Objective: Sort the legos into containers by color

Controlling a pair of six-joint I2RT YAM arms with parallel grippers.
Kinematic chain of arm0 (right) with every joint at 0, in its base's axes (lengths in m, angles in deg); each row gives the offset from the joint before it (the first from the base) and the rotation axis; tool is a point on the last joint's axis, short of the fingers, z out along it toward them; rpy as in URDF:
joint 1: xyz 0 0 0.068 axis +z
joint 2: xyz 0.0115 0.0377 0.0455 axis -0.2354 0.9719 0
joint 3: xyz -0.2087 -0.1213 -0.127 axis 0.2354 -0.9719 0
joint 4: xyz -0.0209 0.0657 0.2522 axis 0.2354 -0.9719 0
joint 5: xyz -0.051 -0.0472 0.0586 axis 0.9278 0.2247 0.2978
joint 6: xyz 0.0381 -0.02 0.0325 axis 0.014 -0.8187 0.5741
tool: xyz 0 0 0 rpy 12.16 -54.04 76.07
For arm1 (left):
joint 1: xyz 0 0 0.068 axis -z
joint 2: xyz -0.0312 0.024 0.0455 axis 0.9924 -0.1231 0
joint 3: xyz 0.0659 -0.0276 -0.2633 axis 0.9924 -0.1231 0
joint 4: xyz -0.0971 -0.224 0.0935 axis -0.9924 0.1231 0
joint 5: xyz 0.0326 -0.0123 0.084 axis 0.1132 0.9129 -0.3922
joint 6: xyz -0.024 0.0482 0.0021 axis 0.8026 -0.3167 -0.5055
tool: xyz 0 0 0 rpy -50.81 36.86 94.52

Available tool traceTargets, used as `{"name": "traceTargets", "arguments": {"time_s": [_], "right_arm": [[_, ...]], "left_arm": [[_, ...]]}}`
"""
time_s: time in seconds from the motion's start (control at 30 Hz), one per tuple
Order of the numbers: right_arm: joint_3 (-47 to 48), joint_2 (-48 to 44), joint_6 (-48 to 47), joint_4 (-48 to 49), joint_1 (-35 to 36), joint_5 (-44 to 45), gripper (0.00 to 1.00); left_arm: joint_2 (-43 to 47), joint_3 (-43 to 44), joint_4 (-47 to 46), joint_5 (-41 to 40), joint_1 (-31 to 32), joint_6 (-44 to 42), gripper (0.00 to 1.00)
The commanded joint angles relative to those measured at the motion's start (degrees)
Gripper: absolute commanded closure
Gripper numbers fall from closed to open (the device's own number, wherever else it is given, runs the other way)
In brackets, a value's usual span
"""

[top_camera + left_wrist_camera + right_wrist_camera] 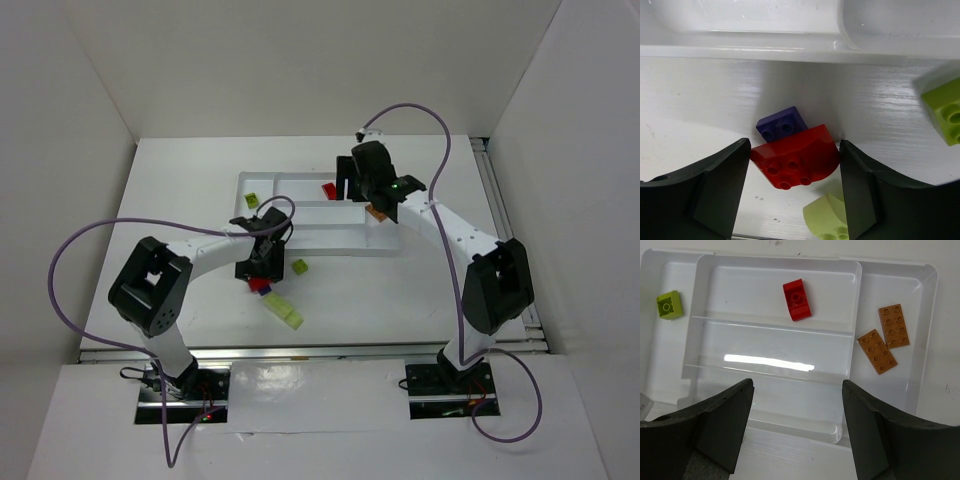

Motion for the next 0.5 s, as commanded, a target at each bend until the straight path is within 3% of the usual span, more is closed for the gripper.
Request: {"name": "traceTargets", "arguments": {"time_s": [0.0,0.13,0.33,0.47], "right_arm": [[0.0,-0.6,0.0,0.3,0.8,-0.4,0.21],[-0.6,-0.6,0.0,0.8,0.8,-0.4,0.21],[-1.1,-0.6,0.5,0.8,0.8,-0.4,0.21],[-1.6,-1.2,0.5,0.8,0.8,-0.4,0.21]], "left_arm": [[0.3,1.9,-0.7,3.2,0.1,2.0,0.22],[2.2,2.6,-0.7,7.3,0.1,2.5,0.09],[4.3,3.1,-0.8,12.8,0.1,3.6,0.09],[3.5,4.6,-0.7,12.8,0.7,3.0,0.20]]}}
